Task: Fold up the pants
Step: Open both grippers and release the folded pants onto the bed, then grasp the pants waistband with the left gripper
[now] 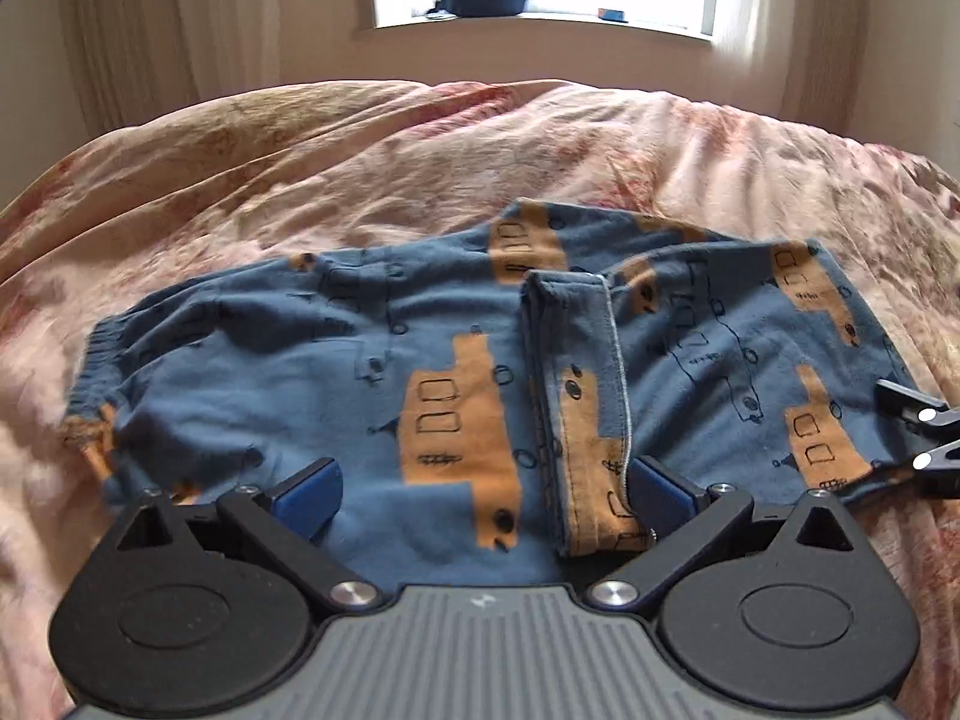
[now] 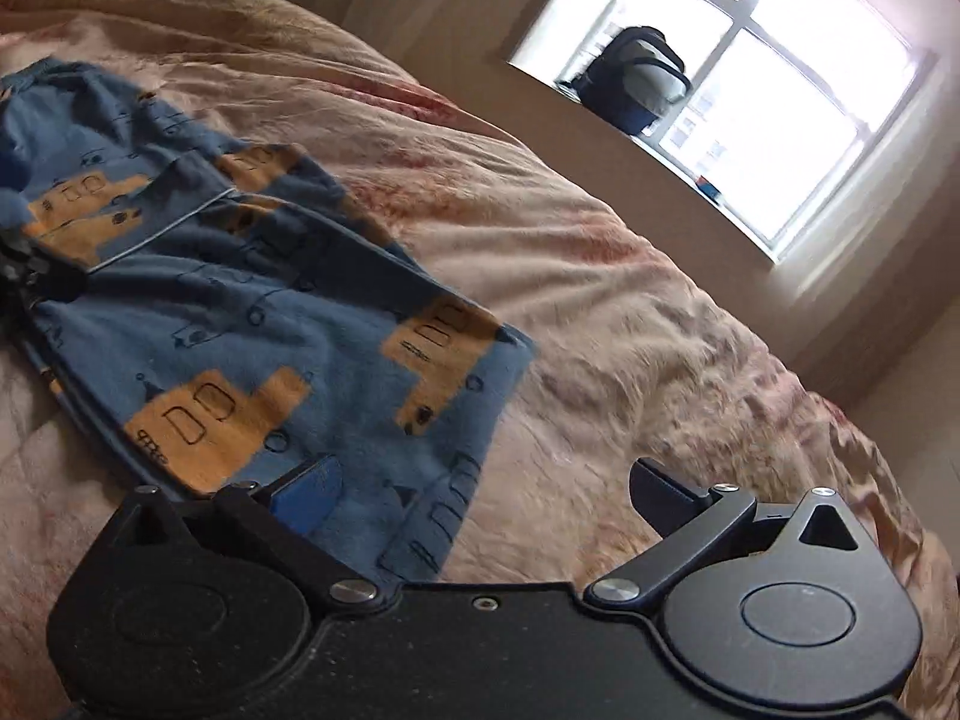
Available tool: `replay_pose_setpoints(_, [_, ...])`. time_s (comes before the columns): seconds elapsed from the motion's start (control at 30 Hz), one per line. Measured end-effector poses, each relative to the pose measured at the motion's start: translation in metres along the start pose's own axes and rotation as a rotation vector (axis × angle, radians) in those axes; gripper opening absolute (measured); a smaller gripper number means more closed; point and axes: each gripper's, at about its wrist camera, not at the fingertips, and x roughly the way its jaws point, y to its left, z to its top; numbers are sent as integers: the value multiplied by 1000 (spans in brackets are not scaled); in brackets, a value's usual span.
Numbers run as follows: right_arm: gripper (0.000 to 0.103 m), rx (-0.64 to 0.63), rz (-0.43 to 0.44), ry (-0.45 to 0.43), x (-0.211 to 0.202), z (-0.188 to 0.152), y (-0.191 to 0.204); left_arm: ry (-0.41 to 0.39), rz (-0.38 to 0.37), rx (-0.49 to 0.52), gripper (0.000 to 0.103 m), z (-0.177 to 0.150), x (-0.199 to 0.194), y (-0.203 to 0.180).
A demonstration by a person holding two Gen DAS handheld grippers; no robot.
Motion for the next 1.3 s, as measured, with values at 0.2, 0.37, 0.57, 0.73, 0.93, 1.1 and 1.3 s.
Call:
replay_pose_setpoints(0.2, [102,-4,101,-70,-28,-4,7,54,14,-93,103,-12,-8,15])
replay_pose_setpoints(0.37, [102,-8,55,11,-9,-9,7,64,23,-227,103,-16,-25,44])
replay_pose_setpoints(0.57, [102,120,39,-153,-25,-6,-12,2,70,-547,103,-21,-37,104])
replay_pose_setpoints(0.73, [102,-11,99,-101,-2,-1,23,7,73,-808,103,-37,-19,150])
replay_pose_setpoints(0.93, [102,2,69,-218,-3,4,29,-84,62,-917,103,-42,-17,165])
replay_pose_setpoints(1.1, [102,-7,110,-213,6,3,37,-124,85,-900,103,-37,-13,161])
replay_pose_setpoints(1.3, [102,-4,172,-336,-18,22,46,-219,112,-798,103,-27,-23,159])
